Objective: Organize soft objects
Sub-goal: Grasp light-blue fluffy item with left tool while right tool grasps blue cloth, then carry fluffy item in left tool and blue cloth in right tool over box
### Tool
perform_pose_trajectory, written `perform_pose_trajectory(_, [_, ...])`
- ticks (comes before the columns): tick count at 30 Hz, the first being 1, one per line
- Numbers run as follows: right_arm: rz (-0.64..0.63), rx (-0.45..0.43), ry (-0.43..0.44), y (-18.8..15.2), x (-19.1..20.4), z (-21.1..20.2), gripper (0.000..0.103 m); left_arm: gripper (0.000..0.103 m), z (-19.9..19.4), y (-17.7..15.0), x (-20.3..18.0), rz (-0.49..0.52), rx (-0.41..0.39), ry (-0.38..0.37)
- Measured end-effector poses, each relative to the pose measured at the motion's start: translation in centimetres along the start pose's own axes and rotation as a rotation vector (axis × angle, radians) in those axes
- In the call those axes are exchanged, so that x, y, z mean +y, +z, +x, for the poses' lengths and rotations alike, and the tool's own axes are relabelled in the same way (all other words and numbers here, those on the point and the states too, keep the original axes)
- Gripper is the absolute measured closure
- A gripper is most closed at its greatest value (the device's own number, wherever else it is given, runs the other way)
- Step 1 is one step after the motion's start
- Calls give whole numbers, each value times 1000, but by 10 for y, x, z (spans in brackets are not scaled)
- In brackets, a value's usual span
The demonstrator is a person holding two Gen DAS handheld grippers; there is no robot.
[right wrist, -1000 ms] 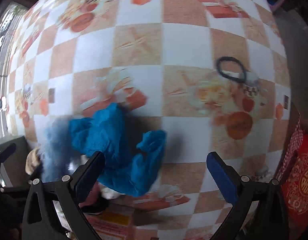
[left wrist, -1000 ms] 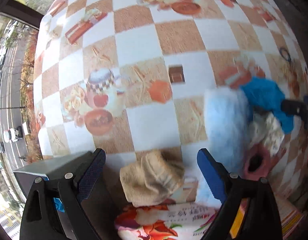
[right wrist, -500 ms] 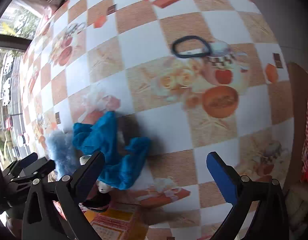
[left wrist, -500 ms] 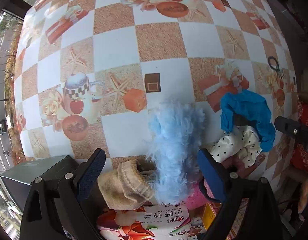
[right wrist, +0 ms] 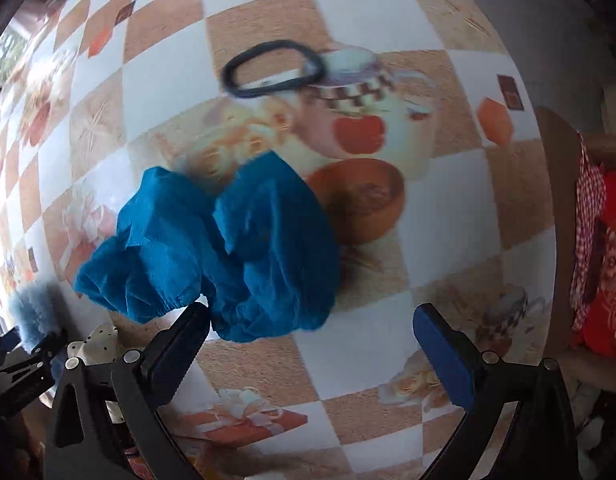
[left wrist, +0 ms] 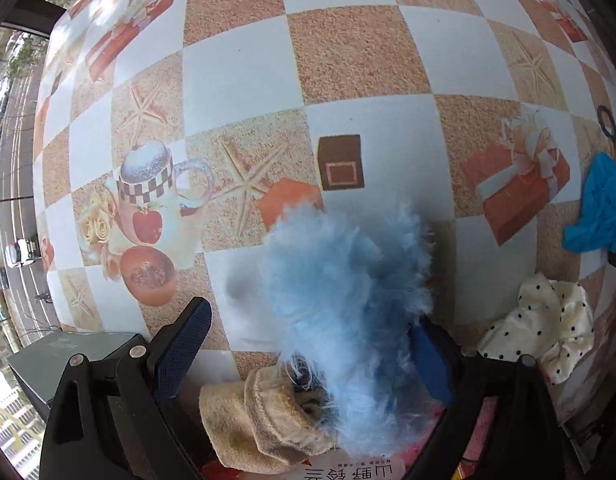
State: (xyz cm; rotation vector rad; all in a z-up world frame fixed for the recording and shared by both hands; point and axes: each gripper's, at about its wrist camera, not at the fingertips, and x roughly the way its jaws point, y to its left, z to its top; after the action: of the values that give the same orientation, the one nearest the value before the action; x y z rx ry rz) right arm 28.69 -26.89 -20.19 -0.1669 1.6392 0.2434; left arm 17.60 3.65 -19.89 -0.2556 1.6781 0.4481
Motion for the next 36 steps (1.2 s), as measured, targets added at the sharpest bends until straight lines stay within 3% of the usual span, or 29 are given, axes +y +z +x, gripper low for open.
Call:
perform_pose_trajectory(3, [21, -43, 121, -7, -17, -17, 0, 8, -13, 0, 5, -11, -36, -48])
perform_pose_trajectory(6, [-57, -78, 153, -10, -5, -28, 0, 8, -16, -3, 0, -2, -41, -43])
perform_pose_trajectory(15, [-246, -110, 41, 7, 71, -7, 0, 8, 8, -1, -13, -122, 3, -122])
perform_pose_trajectory(18, [-252, -130, 11, 9, 71, -1, 0, 6, 12, -3, -13, -149, -3, -139])
perform_pose_trajectory(19, [-251, -134, 8, 7, 77, 0, 0, 0, 13, -3, -14, -152, -1, -134])
perform_pose_trajectory(27, [-302, -136, -48, 17, 98, 13, 0, 0, 34, 0, -2, -209, 51, -165])
perform_pose_trajectory(29, [-316, -128, -42, 36, 107, 14, 3, 1, 37, 1, 0, -204, 43, -163])
perform_pose_trajectory(31, [-335, -137, -48, 40, 105, 6, 15, 11, 23, 3, -12, -178, 18, -157])
perform_pose_trajectory(32, [-343, -146, -44, 38, 105, 2, 29, 15, 17, 1, -17, -154, 2, -153])
perform_pose_trajectory(33, [-350, -156, -44, 37, 107, 0, 45, 27, 13, 1, -23, -126, -14, -148])
perform_pose_trajectory(36, [-349, -155, 2, 34, 109, -9, 69, 82, 1, 1, -39, -38, -57, -154])
